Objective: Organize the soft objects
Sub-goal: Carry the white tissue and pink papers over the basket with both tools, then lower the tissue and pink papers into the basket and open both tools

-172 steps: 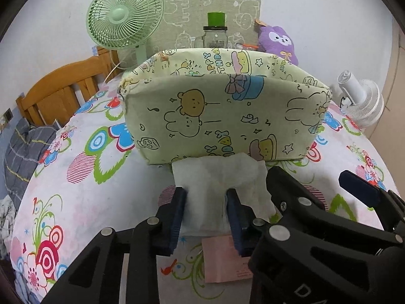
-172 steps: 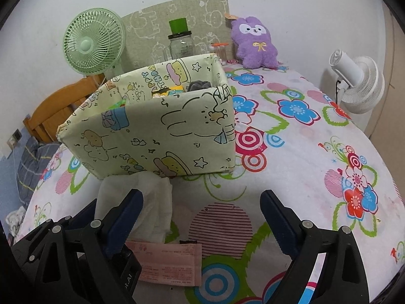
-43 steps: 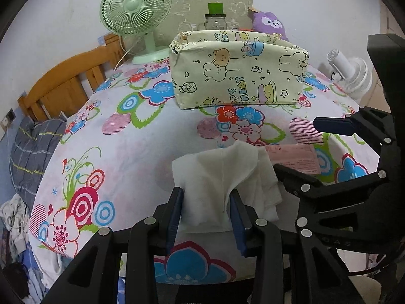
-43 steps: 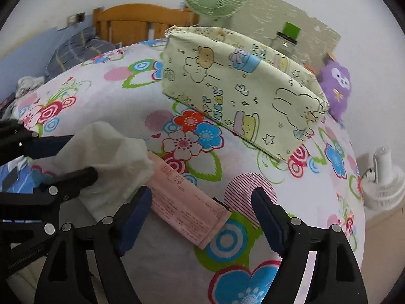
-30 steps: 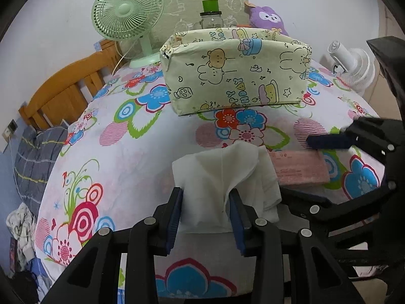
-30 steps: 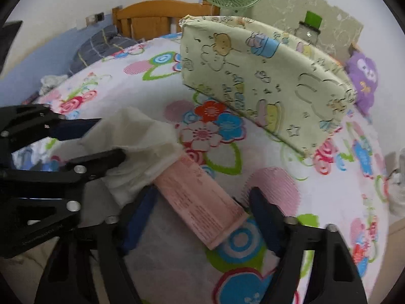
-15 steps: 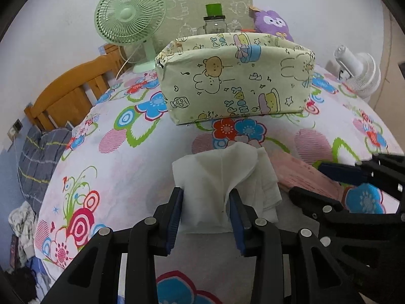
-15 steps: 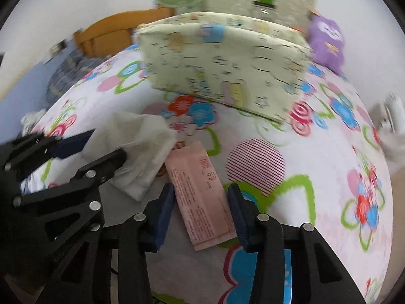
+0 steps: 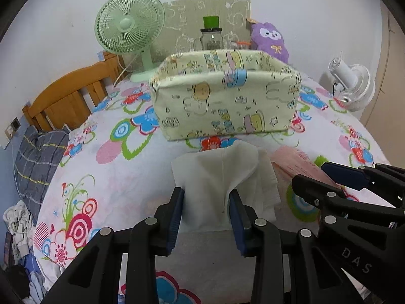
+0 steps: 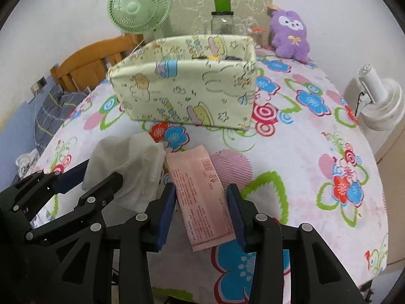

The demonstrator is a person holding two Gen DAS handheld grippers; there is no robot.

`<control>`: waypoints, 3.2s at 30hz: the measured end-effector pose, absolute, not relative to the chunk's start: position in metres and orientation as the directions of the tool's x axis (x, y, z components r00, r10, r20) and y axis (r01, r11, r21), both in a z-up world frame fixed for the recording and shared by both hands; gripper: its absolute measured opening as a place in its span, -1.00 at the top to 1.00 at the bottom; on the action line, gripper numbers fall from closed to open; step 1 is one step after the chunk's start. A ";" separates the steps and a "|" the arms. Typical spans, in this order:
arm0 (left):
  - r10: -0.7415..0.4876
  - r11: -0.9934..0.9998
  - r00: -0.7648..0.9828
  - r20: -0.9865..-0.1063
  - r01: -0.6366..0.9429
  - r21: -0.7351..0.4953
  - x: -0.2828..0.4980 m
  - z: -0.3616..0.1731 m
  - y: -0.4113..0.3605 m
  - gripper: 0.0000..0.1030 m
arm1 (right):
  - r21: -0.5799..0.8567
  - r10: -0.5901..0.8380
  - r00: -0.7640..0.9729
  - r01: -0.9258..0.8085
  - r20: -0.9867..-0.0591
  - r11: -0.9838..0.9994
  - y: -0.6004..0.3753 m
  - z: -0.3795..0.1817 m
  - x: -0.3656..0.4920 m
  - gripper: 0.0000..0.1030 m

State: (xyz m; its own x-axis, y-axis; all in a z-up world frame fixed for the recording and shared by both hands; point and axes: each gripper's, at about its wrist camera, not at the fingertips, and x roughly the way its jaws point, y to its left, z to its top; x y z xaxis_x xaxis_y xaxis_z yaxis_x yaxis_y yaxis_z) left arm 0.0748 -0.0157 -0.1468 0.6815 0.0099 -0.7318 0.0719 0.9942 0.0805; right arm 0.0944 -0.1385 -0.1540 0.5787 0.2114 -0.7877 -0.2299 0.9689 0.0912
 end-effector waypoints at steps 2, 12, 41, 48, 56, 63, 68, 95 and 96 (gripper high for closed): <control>0.008 0.994 0.692 -0.722 0.071 0.079 0.074 -0.140 -0.017 0.30 | 0.089 0.206 0.594 -0.221 -0.778 0.971 -0.140 -0.147 0.092 0.14; 0.007 0.994 0.744 -0.668 0.066 0.084 0.074 -0.106 -0.023 0.30 | 0.087 0.178 0.651 -0.170 -0.738 0.982 -0.149 -0.114 0.088 0.14; 0.016 0.999 0.843 -0.537 0.013 0.050 0.089 -0.035 -0.022 0.30 | 0.093 0.171 0.785 -0.144 -0.595 0.985 -0.153 -0.036 0.097 0.13; 0.010 0.999 0.846 -0.533 0.020 0.050 0.102 -0.036 -0.021 0.30 | 0.101 0.158 0.793 -0.121 -0.588 0.987 -0.154 -0.035 0.110 0.13; 0.019 0.999 0.837 -0.547 0.011 0.052 0.125 -0.041 -0.021 0.30 | 0.121 0.164 0.794 -0.114 -0.586 0.986 -0.155 -0.040 0.133 0.13; 0.014 0.999 0.829 -0.559 0.009 0.039 0.146 -0.045 -0.020 0.30 | 0.119 0.155 0.790 -0.104 -0.593 0.987 -0.153 -0.044 0.156 0.13; 0.015 0.999 0.824 -0.566 0.011 0.042 0.164 -0.048 -0.019 0.31 | 0.122 0.149 0.788 -0.095 -0.598 0.988 -0.152 -0.049 0.173 0.13; 0.001 0.997 0.732 -0.681 0.048 0.054 0.234 -0.100 -0.030 -0.63 | 0.162 0.183 0.709 -0.098 -0.681 0.982 -0.139 -0.100 0.249 0.13; -0.001 0.997 0.725 -0.688 0.052 0.053 0.235 -0.101 -0.029 -0.70 | 0.158 0.179 0.710 -0.096 -0.681 0.983 -0.138 -0.101 0.251 0.13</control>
State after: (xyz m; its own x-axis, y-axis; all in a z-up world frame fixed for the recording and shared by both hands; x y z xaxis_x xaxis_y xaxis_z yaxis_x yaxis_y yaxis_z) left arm 0.2354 -0.0295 -0.1012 0.7254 -0.0009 -0.6883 0.0516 0.9973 0.0531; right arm 0.2505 -0.1381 -0.1008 0.7099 0.1795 -0.6811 -0.0964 0.9826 0.1585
